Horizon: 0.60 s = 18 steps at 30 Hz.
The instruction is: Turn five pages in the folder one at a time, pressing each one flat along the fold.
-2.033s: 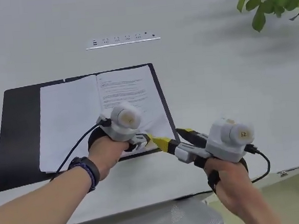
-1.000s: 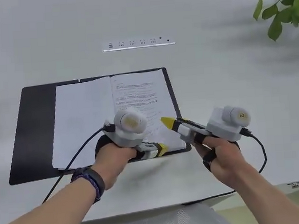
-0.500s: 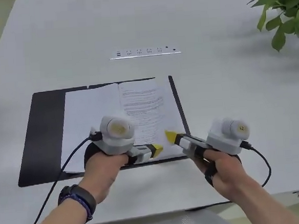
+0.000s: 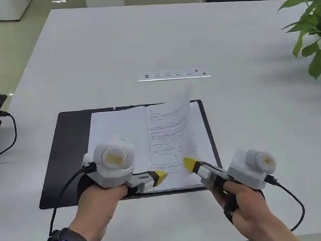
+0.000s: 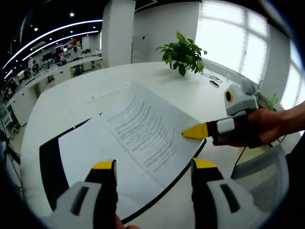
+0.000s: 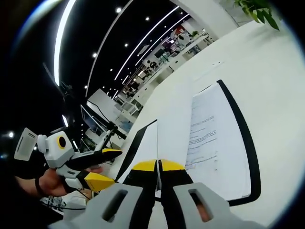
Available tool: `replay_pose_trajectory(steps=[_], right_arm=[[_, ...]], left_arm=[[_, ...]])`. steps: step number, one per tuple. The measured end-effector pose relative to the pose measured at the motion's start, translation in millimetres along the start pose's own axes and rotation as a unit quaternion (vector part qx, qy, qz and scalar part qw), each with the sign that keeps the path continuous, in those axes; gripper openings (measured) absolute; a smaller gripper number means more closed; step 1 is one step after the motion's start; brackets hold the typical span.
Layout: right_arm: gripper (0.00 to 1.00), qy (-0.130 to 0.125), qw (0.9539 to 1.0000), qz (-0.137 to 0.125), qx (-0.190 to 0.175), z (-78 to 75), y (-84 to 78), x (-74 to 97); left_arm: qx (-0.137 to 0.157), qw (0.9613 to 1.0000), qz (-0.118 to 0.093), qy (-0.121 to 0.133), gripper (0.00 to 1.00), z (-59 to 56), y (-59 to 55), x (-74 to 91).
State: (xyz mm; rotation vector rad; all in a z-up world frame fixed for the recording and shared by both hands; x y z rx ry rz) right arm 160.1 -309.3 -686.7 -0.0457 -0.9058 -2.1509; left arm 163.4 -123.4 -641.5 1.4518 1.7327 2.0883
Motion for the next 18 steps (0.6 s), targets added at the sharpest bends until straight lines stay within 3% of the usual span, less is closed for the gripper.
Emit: replay_pose_trajectory(steps=[18], right_arm=[[0.00, 0.028, 0.9995, 0.009, 0.010, 31.4, -1.6, -28.5]], left_arm=[[0.008, 0.9992, -0.002, 0.038, 0.63, 25.2, -16.5, 37.4]])
Point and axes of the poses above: the centre of the closed fingertips' face, and the gripper's own axes: x roughly backward along the fingers, z roughly to its left, y roughly out of its top, the point moved 8 cm from there along x, roughly backward along the fingers, and after that the axes turned 3 degrees about -x, right-handed, at the moved point
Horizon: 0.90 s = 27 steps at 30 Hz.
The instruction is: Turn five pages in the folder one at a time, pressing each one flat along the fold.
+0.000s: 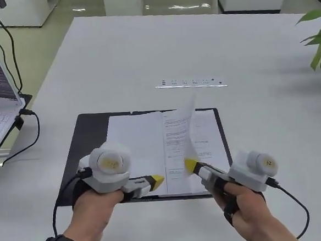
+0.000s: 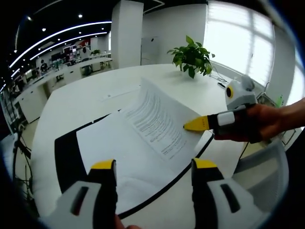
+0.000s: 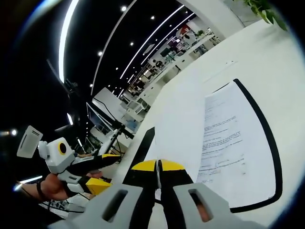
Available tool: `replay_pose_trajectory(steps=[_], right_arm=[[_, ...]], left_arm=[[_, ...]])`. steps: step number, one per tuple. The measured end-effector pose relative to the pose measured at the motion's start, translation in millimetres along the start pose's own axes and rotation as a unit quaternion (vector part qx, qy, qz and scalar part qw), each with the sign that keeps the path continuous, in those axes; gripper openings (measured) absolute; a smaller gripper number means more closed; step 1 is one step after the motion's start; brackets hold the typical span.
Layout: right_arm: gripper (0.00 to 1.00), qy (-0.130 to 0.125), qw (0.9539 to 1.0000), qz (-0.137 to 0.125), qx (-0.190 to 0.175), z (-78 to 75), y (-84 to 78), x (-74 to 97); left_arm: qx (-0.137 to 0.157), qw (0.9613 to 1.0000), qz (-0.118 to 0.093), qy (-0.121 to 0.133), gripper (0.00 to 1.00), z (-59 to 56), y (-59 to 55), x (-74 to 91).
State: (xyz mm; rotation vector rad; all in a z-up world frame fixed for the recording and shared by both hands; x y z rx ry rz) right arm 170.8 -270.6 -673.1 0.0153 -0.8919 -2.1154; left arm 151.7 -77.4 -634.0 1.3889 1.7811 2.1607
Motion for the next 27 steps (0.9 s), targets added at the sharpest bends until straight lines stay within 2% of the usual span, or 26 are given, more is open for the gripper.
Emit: replay_pose_trajectory(steps=[8, 20, 27], right_arm=[[0.00, 0.017, 0.9998, 0.006, 0.006, 19.0, -4.2, -19.4], [0.00, 0.044, 0.9982, 0.037, 0.017, 47.6, -20.2, -54.8], [0.00, 0.059, 0.9965, 0.056, 0.021, 61.9, -31.7, -73.5]], left_arm=[[0.013, 0.9997, -0.003, 0.019, 0.63, 12.7, -12.3, 19.6], [0.038, 0.9976, -0.017, 0.056, 0.64, 34.6, -28.3, 57.2], [0.051, 0.9962, -0.014, 0.069, 0.64, 40.2, -41.8, 69.5]])
Point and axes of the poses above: the centre of the closed fingertips' face, and the gripper's own axes: x roughly backward along the fingers, z roughly to its left, y roughly out of its top, the point moved 8 cm from there along x, roughly backward along the fingers, and after that the axes turned 3 degrees about -x, right-handed, at the moved point
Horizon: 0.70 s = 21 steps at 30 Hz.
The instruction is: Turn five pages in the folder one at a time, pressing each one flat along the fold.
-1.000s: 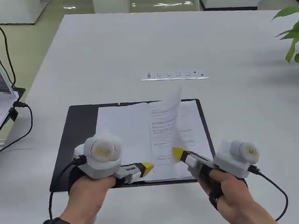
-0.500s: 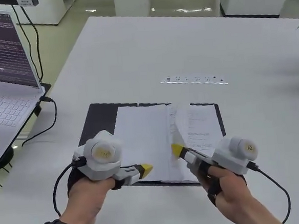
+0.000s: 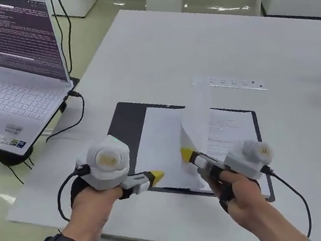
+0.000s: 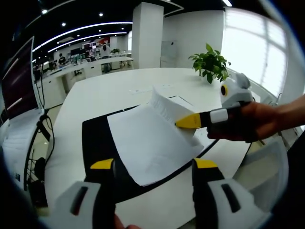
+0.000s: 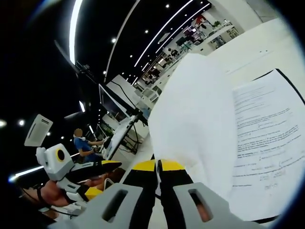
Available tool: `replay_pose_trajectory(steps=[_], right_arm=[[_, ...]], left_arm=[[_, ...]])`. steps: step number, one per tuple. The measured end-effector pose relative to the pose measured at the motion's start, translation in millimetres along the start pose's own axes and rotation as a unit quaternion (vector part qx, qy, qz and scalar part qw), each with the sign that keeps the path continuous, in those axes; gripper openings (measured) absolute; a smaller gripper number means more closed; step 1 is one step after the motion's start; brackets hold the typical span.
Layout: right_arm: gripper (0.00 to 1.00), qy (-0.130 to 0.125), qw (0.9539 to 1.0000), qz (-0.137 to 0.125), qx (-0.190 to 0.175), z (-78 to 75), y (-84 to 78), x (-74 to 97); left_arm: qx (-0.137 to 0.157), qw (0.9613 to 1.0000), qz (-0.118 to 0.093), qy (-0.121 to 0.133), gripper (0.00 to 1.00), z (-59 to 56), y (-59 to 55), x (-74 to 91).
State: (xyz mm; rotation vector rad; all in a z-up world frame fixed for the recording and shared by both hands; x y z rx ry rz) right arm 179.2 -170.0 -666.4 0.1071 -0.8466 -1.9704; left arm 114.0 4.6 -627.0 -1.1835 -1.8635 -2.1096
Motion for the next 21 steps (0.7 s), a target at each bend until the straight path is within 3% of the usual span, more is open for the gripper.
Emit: replay_pose_trajectory(steps=[7, 10, 15, 21], right_arm=[[0.00, 0.009, 0.9998, 0.020, -0.005, 7.3, -11.6, -22.2], [0.00, 0.014, 0.9991, 0.040, 0.000, 11.1, -17.1, -29.1], [0.00, 0.016, 0.9984, 0.055, -0.002, 7.8, -22.2, -36.0], [0.00, 0.016, 0.9976, 0.066, -0.008, 5.6, -26.8, -45.9]], left_arm=[[0.014, 0.9999, -0.002, 0.009, 0.64, 6.7, -5.6, 5.6], [0.020, 0.9997, -0.004, 0.010, 0.62, 9.1, -6.2, 8.4], [0.026, 0.9993, -0.003, 0.025, 0.63, 20.5, -6.9, 14.8], [0.036, 0.9988, -0.007, 0.034, 0.63, 24.7, -5.5, 19.7]])
Point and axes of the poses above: the centre of the closed fingertips' face, and the gripper's own axes: x roughly backward along the fingers, z roughly to its left, y roughly out of its top, the point moved 8 cm from there along x, roughly backward along the fingers, and after that the axes turned 3 degrees about -x, right-handed, at the moved point
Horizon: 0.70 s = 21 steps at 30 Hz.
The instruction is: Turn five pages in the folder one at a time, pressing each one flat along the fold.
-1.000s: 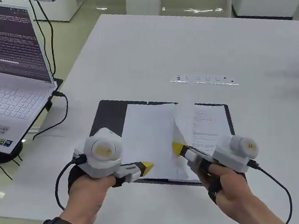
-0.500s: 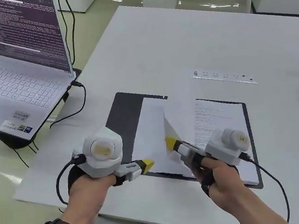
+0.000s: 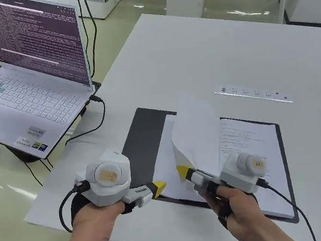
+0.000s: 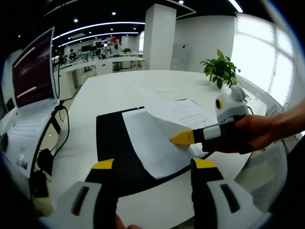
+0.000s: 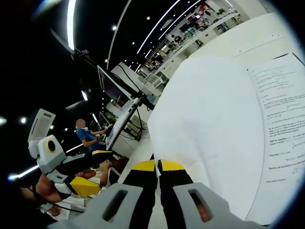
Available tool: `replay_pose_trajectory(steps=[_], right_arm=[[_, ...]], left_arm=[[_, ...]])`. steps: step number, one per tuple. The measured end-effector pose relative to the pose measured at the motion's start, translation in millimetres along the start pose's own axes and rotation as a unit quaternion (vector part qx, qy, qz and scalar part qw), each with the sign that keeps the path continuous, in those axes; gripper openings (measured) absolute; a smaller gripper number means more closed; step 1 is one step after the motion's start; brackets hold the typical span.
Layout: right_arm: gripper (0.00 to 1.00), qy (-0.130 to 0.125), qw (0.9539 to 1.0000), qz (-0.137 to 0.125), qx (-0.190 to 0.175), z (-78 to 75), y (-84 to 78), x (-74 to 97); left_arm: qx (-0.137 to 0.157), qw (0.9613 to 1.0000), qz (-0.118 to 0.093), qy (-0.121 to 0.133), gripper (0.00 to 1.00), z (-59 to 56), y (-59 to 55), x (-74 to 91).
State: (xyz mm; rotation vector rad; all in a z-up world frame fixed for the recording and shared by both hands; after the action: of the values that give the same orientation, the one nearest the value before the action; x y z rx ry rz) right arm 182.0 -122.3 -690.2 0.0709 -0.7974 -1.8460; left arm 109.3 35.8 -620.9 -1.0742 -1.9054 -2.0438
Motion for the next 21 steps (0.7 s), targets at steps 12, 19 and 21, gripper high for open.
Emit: replay_pose_trajectory(steps=[12, 19, 21], right_arm=[[0.00, -0.006, 0.9994, 0.031, -0.014, -12.3, -12.6, -19.6], [0.00, -0.018, 0.9982, 0.051, -0.024, -21.1, -25.7, -27.5], [0.00, -0.022, 0.9980, 0.051, -0.032, -24.2, -28.8, -29.9]], left_arm=[[0.013, 0.9999, -0.006, 0.004, 0.63, 13.7, 3.4, 1.2], [0.024, 0.9997, 0.002, 0.002, 0.64, 15.4, -4.4, -2.6], [0.024, 0.9997, 0.003, 0.001, 0.64, 15.9, -4.7, -3.6]])
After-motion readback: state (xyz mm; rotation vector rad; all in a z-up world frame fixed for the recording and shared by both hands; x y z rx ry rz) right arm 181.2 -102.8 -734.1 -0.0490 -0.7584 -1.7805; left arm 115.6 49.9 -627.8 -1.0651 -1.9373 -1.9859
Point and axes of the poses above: the centre of the closed fingertips' face, and the gripper's own axes: x roughly backward along the fingers, z roughly to its left, y roughly out of its top, the point moved 8 cm from there along x, roughly backward along the fingers, and after that the axes turned 3 degrees about -x, right-handed, at the moved point
